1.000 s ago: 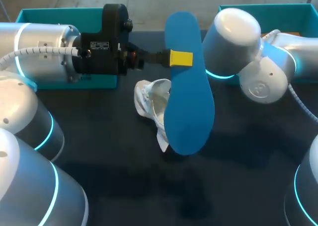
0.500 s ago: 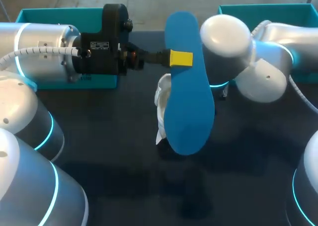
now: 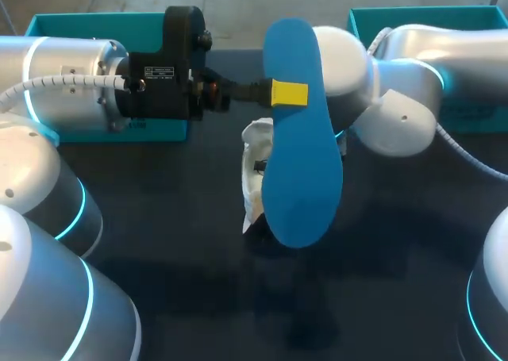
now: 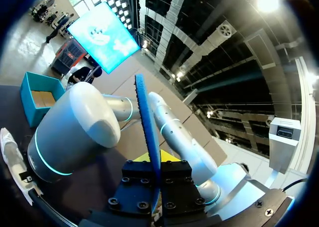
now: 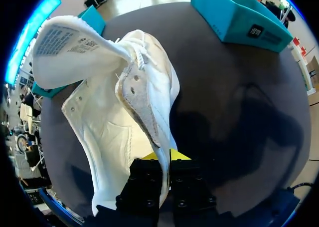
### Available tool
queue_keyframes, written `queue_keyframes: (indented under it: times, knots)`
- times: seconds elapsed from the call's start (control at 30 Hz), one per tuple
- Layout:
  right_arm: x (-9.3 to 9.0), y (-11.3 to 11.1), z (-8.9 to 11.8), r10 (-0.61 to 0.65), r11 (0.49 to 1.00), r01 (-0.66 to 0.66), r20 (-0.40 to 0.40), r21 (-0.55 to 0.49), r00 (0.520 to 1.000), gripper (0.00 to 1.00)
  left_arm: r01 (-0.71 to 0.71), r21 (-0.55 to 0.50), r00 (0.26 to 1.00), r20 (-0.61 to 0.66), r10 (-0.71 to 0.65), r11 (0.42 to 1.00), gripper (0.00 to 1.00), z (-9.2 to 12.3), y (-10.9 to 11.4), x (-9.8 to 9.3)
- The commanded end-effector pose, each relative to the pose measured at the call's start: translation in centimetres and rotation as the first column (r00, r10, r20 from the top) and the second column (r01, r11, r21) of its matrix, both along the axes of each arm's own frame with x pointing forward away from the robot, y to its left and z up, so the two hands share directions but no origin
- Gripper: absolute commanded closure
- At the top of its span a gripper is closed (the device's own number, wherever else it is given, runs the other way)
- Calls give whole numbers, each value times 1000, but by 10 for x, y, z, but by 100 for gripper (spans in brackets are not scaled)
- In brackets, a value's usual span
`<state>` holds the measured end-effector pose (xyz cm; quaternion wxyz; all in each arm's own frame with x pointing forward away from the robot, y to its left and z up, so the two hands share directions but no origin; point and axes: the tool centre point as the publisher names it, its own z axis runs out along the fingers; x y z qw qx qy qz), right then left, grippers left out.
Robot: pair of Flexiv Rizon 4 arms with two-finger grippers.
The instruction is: Take the shoe out of the shoebox, open the shoe tongue, remove and reinsert the insole, then place the shoe into the shoebox
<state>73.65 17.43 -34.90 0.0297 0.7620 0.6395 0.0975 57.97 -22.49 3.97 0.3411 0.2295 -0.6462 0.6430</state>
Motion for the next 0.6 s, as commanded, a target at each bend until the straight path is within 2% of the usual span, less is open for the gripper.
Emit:
queue_keyframes:
  times: [0.03, 0.33, 0.6]
  knots:
    - [-6, 15, -16, -11, 1000, 12, 84, -12, 996, 100, -1, -2, 1000, 0, 1, 1000, 100, -1, 0, -1]
    - [-10, 14, -31, 1, 1000, 0, 85, -11, 996, 100, -1, -2, 1000, 0, 1, 1000, 100, -1, 0, -1]
    - [-17, 5, -39, -26, 1000, 26, 92, 1, 995, 100, -1, -2, 1000, 0, 1, 1000, 100, -1, 0, -1]
